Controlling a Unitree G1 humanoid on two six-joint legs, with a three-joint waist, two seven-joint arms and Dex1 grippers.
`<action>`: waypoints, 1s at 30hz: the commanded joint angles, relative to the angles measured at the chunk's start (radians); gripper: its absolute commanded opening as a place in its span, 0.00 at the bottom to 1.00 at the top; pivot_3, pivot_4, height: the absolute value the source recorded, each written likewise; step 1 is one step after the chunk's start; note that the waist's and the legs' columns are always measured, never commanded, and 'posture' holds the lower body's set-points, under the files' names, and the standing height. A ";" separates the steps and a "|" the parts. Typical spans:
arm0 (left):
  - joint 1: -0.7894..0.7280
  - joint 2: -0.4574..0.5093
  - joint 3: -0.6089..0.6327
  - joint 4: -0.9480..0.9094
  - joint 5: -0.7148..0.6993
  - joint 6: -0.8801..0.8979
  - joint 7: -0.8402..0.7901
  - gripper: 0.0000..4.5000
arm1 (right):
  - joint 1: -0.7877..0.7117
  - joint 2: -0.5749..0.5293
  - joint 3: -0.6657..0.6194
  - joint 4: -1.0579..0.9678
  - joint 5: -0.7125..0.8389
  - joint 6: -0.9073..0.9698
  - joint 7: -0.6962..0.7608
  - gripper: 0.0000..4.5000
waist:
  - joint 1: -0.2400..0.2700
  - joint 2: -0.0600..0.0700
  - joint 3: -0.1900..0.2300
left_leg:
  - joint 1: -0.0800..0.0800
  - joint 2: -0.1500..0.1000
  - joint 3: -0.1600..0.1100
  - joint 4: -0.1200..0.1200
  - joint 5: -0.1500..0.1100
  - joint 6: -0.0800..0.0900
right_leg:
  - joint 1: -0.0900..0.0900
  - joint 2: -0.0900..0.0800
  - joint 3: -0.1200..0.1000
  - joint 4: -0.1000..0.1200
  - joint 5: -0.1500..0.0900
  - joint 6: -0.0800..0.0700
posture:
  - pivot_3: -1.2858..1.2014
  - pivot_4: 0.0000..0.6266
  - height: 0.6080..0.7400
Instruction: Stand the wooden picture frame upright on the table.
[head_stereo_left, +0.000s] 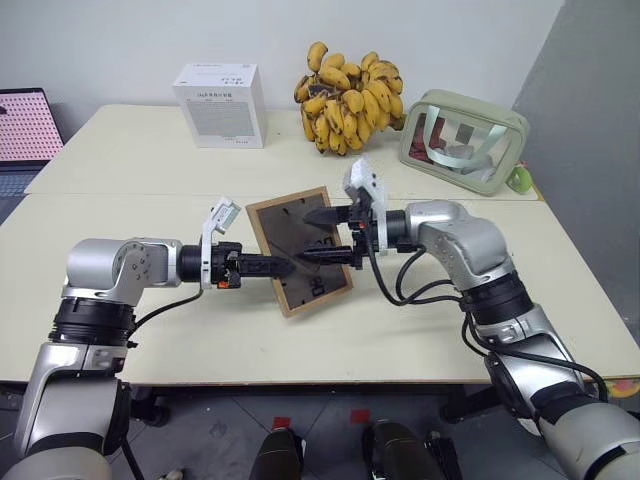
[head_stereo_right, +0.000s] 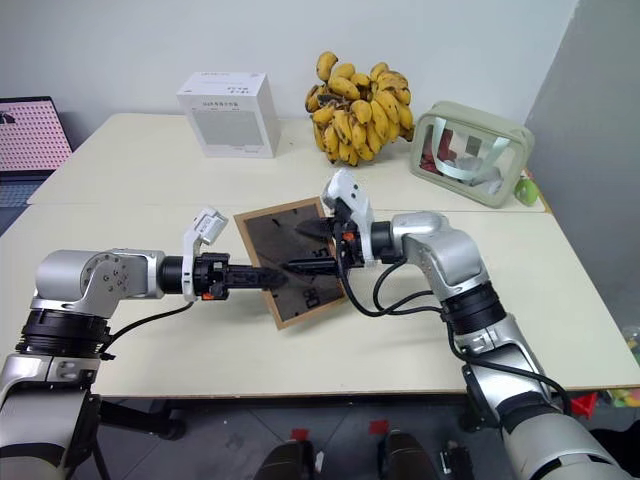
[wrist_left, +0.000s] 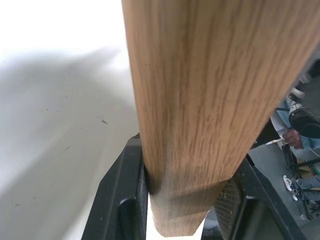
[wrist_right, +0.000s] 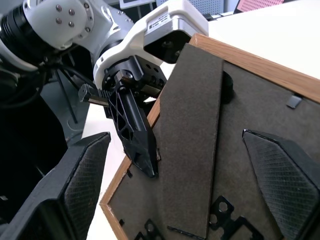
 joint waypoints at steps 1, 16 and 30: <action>-0.009 0.000 0.019 -0.067 -0.031 -0.007 -0.032 0.30 | 0.019 0.006 0.033 -0.073 -0.011 -0.042 0.025 1.00 | -0.001 0.000 0.000 | 0.000 0.000 0.000 0.000 0.000 0.000 | 0.000 0.000 0.000 0.000 0.000 0.000 | 0.52 0.24 1.00; 0.044 0.010 0.019 -0.136 -0.094 0.120 -0.063 0.30 | 0.189 -0.315 -0.110 -0.335 0.125 0.029 0.186 1.00 | 0.008 0.000 0.000 | 0.002 0.000 -0.001 0.001 0.000 0.000 | 0.001 0.001 0.000 0.002 0.000 0.000 | 0.52 0.24 1.00; -0.077 0.042 -0.041 0.119 -0.762 0.450 0.279 0.30 | 0.074 -0.195 -0.342 0.451 -0.893 -2.045 -0.409 1.00 | -0.027 0.000 0.001 | 0.006 0.000 0.000 0.002 0.002 -0.002 | 0.004 0.000 0.003 0.003 0.003 0.003 | 0.52 0.24 1.00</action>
